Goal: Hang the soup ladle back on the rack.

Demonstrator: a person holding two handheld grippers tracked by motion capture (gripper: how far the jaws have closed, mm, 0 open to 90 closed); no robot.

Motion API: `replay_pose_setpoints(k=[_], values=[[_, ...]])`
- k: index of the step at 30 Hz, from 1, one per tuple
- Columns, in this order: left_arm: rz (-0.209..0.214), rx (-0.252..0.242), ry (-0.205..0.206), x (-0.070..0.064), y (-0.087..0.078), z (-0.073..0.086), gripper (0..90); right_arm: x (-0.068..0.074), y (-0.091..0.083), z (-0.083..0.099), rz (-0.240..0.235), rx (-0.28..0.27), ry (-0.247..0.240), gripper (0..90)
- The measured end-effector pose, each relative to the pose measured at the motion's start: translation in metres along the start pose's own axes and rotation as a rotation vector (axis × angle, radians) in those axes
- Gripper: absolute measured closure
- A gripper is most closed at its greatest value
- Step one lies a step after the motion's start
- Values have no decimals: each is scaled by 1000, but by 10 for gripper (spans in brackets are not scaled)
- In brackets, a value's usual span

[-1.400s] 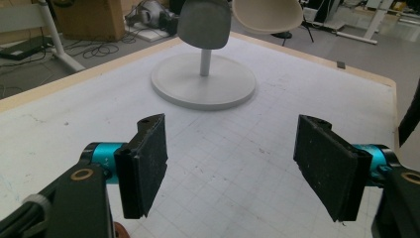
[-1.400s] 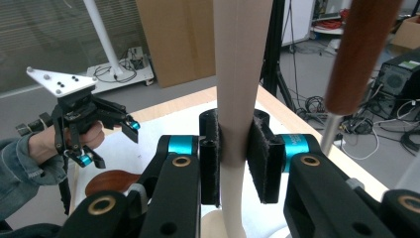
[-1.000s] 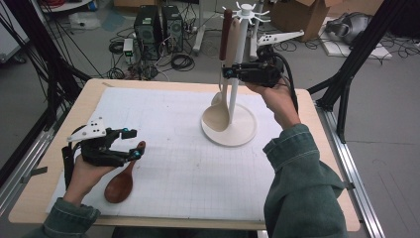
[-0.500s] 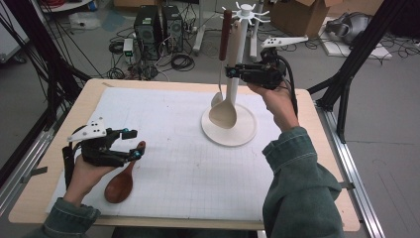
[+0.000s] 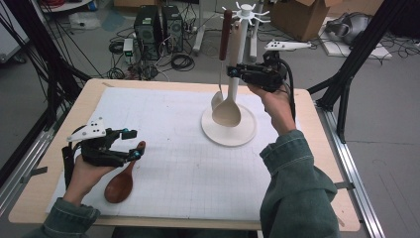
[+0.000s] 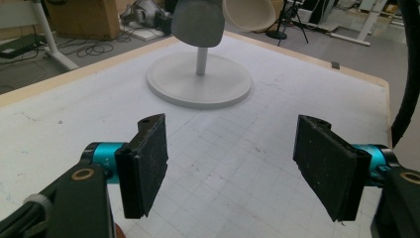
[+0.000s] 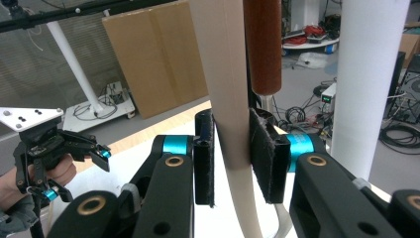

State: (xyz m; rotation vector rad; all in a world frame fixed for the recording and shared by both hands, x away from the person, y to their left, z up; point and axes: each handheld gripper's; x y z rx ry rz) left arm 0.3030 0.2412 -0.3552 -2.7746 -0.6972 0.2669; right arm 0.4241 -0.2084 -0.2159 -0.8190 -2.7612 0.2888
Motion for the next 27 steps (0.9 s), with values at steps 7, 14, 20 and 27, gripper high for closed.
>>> replay_pose_setpoints(k=[7, 14, 20, 27], values=[[-1, -2, 2, 1, -2, -1, 299, 0, -1, 1, 2, -9, 7, 744], [-3, -5, 1, 1, -3, -1, 299, -1, 1, 0, 8, -6, 13, 764], [-3, -8, -3, 2, -3, 0, 299, -4, 1, 1, 12, -20, 41, 756], [-2, -13, -7, 4, -5, 0, 299, -5, 1, 1, 29, -18, 38, 747]])
Point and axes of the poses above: each handheld gripper's, and its own axes: y roughly forward along the jaws, z roughly out of its underside, x roughly to its left, and after that the axes turned 3 degrees about z, right-handed
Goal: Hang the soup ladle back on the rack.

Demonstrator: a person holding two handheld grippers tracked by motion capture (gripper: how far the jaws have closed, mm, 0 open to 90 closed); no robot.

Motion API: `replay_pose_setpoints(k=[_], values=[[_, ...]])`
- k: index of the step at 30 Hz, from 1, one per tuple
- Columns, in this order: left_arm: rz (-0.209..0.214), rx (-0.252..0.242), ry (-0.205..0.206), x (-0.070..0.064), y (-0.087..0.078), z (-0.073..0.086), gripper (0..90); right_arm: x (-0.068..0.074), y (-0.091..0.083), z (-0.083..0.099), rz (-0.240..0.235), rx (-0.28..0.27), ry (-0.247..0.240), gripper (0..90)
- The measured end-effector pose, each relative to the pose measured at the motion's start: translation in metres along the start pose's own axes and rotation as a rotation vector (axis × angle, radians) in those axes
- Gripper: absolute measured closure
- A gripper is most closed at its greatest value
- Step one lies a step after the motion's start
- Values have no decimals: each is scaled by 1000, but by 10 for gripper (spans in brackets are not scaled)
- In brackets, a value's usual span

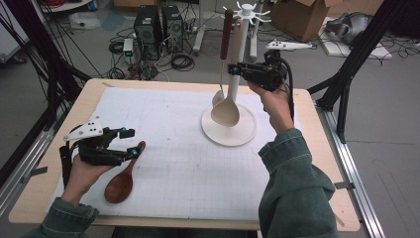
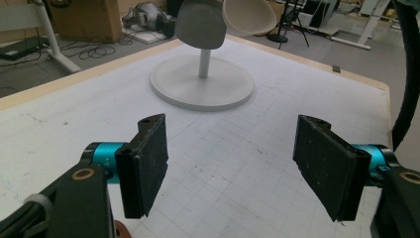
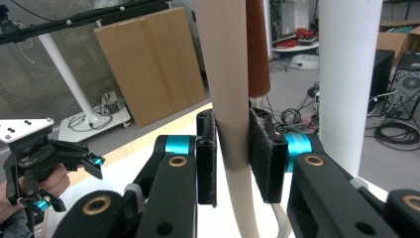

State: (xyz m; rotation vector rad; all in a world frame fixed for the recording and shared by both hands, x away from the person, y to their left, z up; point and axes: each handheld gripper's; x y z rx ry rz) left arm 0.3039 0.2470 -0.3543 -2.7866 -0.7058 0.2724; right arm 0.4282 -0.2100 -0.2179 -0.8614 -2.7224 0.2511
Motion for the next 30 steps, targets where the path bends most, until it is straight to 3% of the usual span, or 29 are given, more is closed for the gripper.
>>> replay_pose_setpoints(k=[11, 14, 19, 22, 25, 30], values=[[3, -4, -2, 2, -1, 0, 299, 1, -4, -1, 12, 12, -21, 732], [2, -2, -4, 3, -1, 1, 299, 1, -9, -1, 10, 3, -16, 676], [0, -8, -5, 3, -2, 1, 298, 2, -24, -2, 42, -5, -35, 672], [-2, -10, -6, 3, -3, 1, 298, 3, -34, -3, 45, -9, -46, 750], [-7, -9, -2, 4, -5, 0, 298, 4, -43, -7, 34, -7, -69, 897], [-7, -14, -3, 4, -6, 0, 298, 5, -57, -21, 37, -11, -74, 898]])
Point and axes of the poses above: each handheld gripper's, and its own axes: y roughly forward along the jaws, z roughly out of its underside, x roughly to its left, and after that the axes turned 3 degrees about z, right-handed
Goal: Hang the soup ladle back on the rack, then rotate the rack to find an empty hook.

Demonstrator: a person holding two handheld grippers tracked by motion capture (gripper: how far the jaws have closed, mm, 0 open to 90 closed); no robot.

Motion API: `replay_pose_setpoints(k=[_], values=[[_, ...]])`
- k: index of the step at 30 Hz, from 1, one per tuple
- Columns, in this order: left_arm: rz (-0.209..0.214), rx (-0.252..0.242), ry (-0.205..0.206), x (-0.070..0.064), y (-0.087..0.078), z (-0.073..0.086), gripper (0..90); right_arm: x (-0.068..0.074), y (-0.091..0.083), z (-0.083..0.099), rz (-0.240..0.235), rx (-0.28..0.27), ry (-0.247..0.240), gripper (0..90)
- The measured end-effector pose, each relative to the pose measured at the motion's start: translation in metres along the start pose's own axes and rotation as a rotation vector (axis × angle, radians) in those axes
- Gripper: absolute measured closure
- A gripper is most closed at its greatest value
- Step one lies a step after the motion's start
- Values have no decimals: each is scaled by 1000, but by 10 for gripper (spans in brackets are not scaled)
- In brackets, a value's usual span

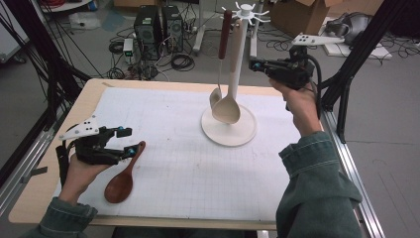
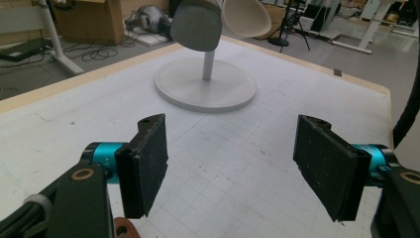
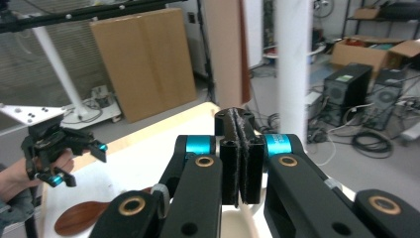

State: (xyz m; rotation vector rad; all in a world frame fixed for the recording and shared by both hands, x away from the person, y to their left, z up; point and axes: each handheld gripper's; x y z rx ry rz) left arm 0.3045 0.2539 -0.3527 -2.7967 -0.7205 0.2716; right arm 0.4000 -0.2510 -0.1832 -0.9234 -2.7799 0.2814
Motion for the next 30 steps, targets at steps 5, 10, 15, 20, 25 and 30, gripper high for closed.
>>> replay_pose_setpoints(k=[5, 10, 15, 20, 25, 30], values=[[-4, -4, 1, 1, -1, 0, 298, 1, -18, -24, 28, -50, -9, 898], [-4, -9, 3, 0, -2, -2, 298, 7, -25, -47, 35, -83, -31, 898], [-1, -6, 1, 0, -2, -1, 298, 10, -23, -59, 43, -90, -34, 898], [0, -5, 3, 0, -2, -1, 298, 10, -18, -66, 51, -83, -42, 898], [0, -8, 6, -1, -2, -2, 299, 12, -10, -73, 55, -65, -53, 898], [-1, -9, 6, -1, -4, -3, 299, 17, -4, -75, 68, -52, -66, 898]])
Point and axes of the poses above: each handheld gripper's, and its own axes: y roughly forward along the jaws, z roughly out of its underside, x roughly to its left, and after that the axes turned 3 degrees about z, right-handed
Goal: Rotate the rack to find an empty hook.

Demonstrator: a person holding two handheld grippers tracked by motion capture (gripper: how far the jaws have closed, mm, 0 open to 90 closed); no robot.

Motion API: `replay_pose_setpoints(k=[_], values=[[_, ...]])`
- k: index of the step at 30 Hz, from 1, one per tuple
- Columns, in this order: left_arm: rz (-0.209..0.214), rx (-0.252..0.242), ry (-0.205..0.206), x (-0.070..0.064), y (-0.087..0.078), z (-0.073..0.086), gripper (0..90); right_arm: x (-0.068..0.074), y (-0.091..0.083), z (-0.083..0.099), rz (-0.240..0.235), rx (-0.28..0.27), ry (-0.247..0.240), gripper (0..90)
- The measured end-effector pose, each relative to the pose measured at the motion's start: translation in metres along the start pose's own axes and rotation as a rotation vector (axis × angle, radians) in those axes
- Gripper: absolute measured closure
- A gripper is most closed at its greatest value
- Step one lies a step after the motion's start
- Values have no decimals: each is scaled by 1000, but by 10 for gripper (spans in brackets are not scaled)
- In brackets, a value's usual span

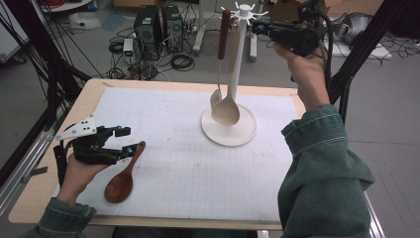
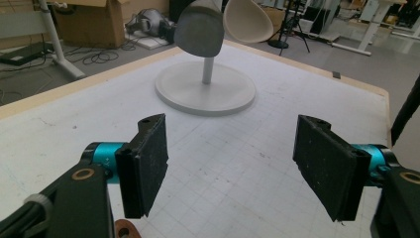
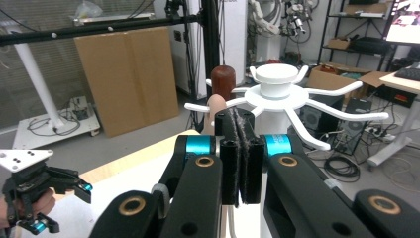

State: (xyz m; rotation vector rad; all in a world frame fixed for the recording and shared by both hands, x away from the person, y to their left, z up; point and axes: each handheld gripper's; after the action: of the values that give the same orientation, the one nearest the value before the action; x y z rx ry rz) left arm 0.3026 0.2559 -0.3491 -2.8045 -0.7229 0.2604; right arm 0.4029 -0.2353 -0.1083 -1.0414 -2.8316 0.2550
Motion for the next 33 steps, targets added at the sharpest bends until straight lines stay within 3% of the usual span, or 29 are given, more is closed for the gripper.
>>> replay_pose_setpoints(k=[12, 19, 27, 33], values=[[3, -5, 4, -1, 0, -1, 299, 17, 12, -4, 20, 24, -40, 900], [3, -2, 8, -1, 0, -1, 300, 21, 14, -5, 4, 38, -60, 900], [3, -1, 5, -2, 0, -1, 299, 11, -15, 2, 35, 1, -49, 900], [1, -5, 4, -2, 0, -2, 299, -6, -28, 4, 80, -5, -24, 900]])
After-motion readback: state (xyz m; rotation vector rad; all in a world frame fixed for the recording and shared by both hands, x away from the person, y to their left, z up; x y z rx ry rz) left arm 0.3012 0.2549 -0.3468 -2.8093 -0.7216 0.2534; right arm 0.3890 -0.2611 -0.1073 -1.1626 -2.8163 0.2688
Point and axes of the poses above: each handheld gripper's, and its own axes: y roughly forward along the jaws, z roughly out of its underside, x roughly to its left, and after that the axes turned 3 degrees about z, right-handed
